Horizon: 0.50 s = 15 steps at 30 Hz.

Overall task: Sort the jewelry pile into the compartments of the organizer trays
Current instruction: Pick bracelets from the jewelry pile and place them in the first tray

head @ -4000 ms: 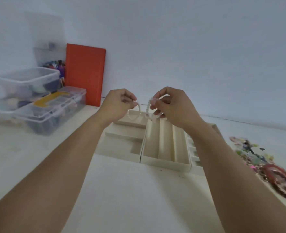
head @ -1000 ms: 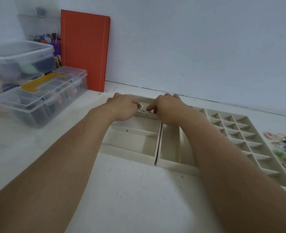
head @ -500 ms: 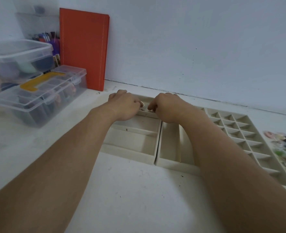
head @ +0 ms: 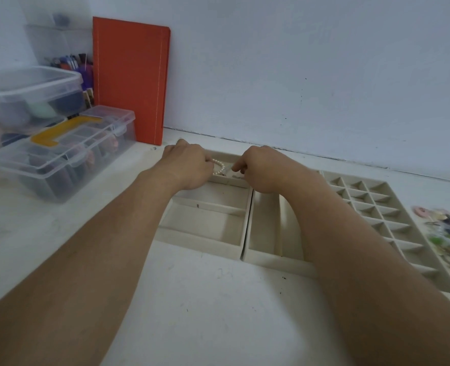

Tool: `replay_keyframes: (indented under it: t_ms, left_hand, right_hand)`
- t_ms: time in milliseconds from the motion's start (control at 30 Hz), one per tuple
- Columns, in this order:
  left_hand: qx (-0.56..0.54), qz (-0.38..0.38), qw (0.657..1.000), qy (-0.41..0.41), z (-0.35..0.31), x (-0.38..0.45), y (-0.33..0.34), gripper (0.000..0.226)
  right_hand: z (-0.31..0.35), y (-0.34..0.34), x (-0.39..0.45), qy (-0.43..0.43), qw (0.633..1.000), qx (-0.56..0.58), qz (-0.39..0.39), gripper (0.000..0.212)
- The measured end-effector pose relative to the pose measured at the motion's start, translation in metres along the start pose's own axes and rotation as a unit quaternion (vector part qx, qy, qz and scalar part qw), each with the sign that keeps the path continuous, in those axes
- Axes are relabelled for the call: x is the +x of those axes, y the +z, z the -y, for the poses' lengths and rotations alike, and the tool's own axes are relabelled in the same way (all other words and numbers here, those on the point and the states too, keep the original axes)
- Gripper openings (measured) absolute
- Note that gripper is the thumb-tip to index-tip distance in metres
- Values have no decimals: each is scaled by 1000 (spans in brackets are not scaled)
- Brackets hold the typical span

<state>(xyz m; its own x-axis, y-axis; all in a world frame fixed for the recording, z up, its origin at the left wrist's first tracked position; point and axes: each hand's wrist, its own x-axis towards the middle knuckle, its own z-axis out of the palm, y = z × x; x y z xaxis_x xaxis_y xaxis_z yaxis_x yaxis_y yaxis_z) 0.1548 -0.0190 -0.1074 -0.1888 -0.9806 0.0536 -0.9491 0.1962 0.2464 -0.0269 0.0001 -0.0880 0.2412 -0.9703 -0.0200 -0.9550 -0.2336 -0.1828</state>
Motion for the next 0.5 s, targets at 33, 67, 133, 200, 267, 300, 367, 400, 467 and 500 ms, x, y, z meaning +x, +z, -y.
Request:
replay_keyframes:
  t_ms: [33, 67, 133, 200, 267, 300, 367, 400, 467, 500]
  left_hand:
    - [-1, 1, 1000, 0, 0, 0, 0, 42]
    - [-1, 1, 1000, -1, -1, -1, -1, 40]
    - [6, -3, 1000, -4, -2, -2, -3, 37]
    - [13, -10, 1000, -11, -4, -5, -5, 36]
    - [16, -14, 1000, -17, -3, -7, -7, 35]
    - [18, -17, 1000, -18, -3, -8, -7, 34]
    - [17, -19, 999, -19, -5, -9, -8, 33]
    - [15, -18, 1000, -21, -6, -10, -8, 32]
    - [9, -10, 1000, -21, -7, -11, -8, 29]
    - [4, -9, 1000, -18, -6, -10, -7, 27]
  right_hand:
    - [0, -2, -1, 1, 1000, 2, -5, 49]
    - [0, -3, -2, 2, 1000, 2, -8, 49]
    - [-1, -5, -4, 9, 1000, 1, -9, 49]
    - [-3, -4, -3, 16, 1000, -4, 5, 48]
    - [-5, 0, -1, 20, 999, -15, 23, 44]
    - [-6, 2, 1, 24, 999, -20, 27, 40]
    - [-7, 2, 1, 31, 999, -35, 27, 34]
    - [-7, 1, 1, 30, 998, -43, 23, 32]
    - [-5, -1, -1, 19, 998, -51, 17, 35]
    - [-4, -1, -2, 11, 998, -52, 16, 39]
